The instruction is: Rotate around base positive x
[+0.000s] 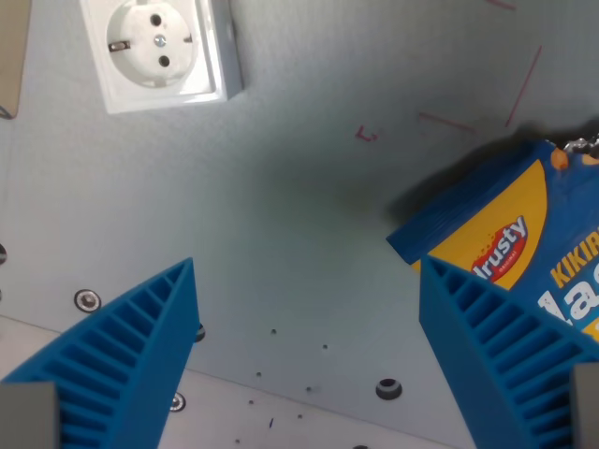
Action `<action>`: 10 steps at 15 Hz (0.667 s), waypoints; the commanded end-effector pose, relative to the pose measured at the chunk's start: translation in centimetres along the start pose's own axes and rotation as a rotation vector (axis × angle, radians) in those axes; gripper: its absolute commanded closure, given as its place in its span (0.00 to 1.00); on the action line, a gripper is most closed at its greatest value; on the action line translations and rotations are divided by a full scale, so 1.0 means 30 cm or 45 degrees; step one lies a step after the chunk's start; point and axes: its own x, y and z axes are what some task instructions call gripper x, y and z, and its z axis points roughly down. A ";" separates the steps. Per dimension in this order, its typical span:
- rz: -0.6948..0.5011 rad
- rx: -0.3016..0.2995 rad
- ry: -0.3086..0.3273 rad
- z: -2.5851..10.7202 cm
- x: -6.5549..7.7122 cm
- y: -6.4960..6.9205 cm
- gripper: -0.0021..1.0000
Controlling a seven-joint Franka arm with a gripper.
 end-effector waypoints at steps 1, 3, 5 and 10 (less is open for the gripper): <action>-0.022 0.219 0.086 -0.007 -0.004 0.014 0.00; -0.022 0.251 0.098 -0.007 -0.004 0.014 0.00; -0.023 0.283 0.109 -0.007 -0.004 0.014 0.00; -0.024 0.363 0.137 -0.007 -0.004 0.014 0.00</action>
